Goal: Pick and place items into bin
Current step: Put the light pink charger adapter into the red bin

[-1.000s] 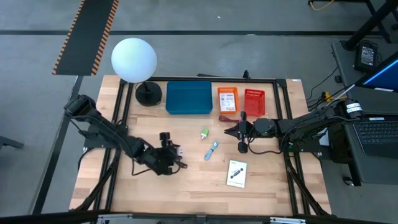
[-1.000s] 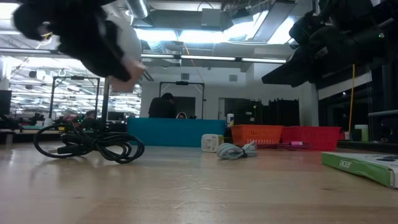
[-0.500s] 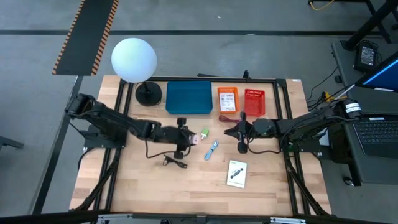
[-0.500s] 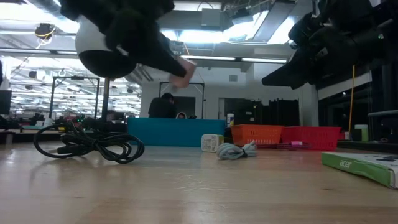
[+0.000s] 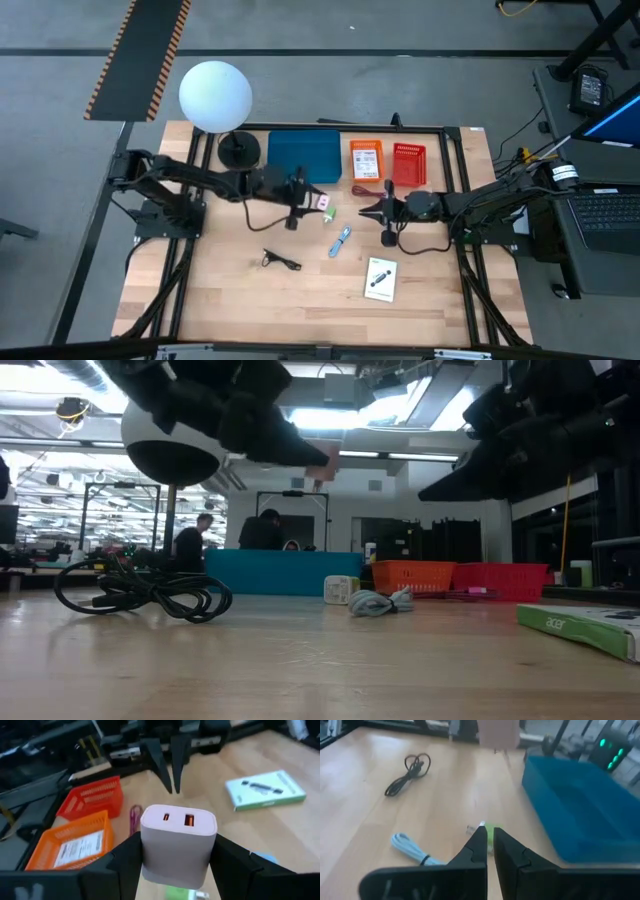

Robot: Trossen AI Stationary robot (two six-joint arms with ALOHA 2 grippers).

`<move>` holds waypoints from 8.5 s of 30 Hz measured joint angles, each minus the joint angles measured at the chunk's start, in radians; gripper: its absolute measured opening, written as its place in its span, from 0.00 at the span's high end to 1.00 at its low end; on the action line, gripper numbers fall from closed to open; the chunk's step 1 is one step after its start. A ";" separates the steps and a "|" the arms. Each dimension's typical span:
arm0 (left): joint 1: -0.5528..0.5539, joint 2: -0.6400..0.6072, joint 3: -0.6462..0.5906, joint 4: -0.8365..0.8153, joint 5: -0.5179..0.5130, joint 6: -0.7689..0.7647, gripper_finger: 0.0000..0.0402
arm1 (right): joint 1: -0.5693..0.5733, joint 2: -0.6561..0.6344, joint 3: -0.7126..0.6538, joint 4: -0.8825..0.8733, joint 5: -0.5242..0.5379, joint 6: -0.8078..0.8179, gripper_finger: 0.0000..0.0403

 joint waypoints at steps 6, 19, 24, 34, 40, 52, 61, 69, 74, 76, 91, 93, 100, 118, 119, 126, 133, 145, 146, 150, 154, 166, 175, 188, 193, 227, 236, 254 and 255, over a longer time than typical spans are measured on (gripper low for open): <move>0.097 0.000 0.000 0.118 0.164 0.024 0.52 | -0.002 0.000 0.000 0.098 0.001 -0.074 0.97; 0.139 0.046 -0.002 0.286 0.162 -0.057 0.52 | -0.101 0.000 0.000 0.187 0.002 -0.069 0.88; 0.139 0.107 -0.002 0.330 0.162 -0.078 0.52 | -0.133 0.000 0.000 0.218 -0.004 -0.069 0.72; 0.132 0.190 -0.002 0.489 0.163 -0.108 0.52 | -0.139 0.000 0.002 0.239 -0.038 -0.061 0.46; 0.121 0.189 0.005 0.489 0.162 -0.111 0.52 | -0.139 0.052 0.043 0.238 -0.036 -0.041 0.38; 0.087 0.189 0.008 0.485 0.160 -0.110 0.52 | -0.139 0.258 0.221 0.222 -0.035 -0.123 0.37; 0.087 0.187 0.008 0.489 0.155 -0.103 0.52 | -0.125 0.262 0.239 0.212 -0.032 -0.125 0.37; 0.093 0.187 0.009 0.488 0.156 -0.104 0.52 | -0.116 0.262 0.239 0.217 -0.025 -0.124 0.37; 0.100 0.187 0.007 0.477 0.111 -0.095 0.52 | -0.115 0.258 0.243 0.238 -0.032 -0.096 0.37; 0.102 0.187 0.008 0.475 0.103 -0.094 0.52 | -0.116 0.257 0.244 0.239 -0.033 -0.095 0.37; 0.099 0.187 0.006 0.477 0.107 -0.101 0.52 | -0.114 0.257 0.261 0.192 -0.032 -0.109 0.37; 0.099 0.184 0.006 0.477 0.108 -0.112 0.52 | -0.114 0.257 0.261 0.189 -0.036 -0.124 0.37; 0.092 0.183 0.006 0.479 0.121 -0.112 0.52 | -0.113 0.257 0.261 0.189 -0.041 -0.125 0.37; 0.081 0.181 0.008 0.470 0.108 -0.128 0.52 | -0.113 0.259 0.260 0.190 0.017 -0.126 0.59; 0.081 0.180 0.008 0.470 0.108 -0.128 0.52 | -0.113 0.259 0.260 0.191 0.017 -0.126 0.59; 0.080 0.180 0.008 0.467 0.103 -0.134 0.48 | -0.113 0.259 0.260 0.192 0.017 -0.126 0.59; 0.080 0.179 0.008 0.464 0.103 -0.137 0.41 | -0.114 0.259 0.259 0.193 0.017 -0.126 0.59; 0.109 0.042 0.008 0.223 0.107 -0.125 0.40 | -0.114 0.259 0.259 0.195 0.026 -0.125 0.59; 0.109 0.030 0.008 0.202 0.106 -0.119 0.40 | -0.114 0.259 0.259 0.194 0.025 -0.125 0.59; 0.109 -0.009 0.008 0.113 0.106 -0.087 0.41 | -0.114 0.259 0.259 0.194 0.023 -0.125 0.59; 0.109 -0.014 0.008 0.052 0.102 -0.082 0.47 | -0.114 0.240 0.259 0.171 0.021 -0.117 0.59; 0.108 -0.040 -0.111 0.130 0.102 -0.056 0.83 | -0.114 0.094 0.259 -0.067 0.141 -0.032 0.59; 0.104 -0.072 -0.147 0.122 0.102 -0.056 0.99 | -0.158 0.013 0.259 -0.270 0.308 0.076 0.59; 0.108 -0.071 -0.148 0.154 0.099 -0.056 0.99 | -0.244 -0.027 0.262 -0.506 0.472 0.293 0.59; 0.108 -0.071 -0.148 0.203 0.098 -0.052 0.99 | -0.267 -0.081 0.321 -0.761 0.475 0.418 0.59; 0.108 -0.071 -0.148 0.355 0.098 0.241 0.99 | -0.381 -0.097 0.459 -1.414 0.382 0.770 0.58; 0.108 -0.071 -0.148 0.354 0.098 0.240 0.99 | -0.469 -0.097 0.334 -1.276 0.355 0.746 0.58; 0.108 -0.071 -0.148 0.354 0.098 0.241 0.99 | -0.542 -0.097 0.158 -1.007 0.322 0.682 0.58; 0.107 -0.071 -0.148 0.354 0.098 0.241 0.99 | -0.542 -0.097 0.158 -1.000 0.321 0.674 0.58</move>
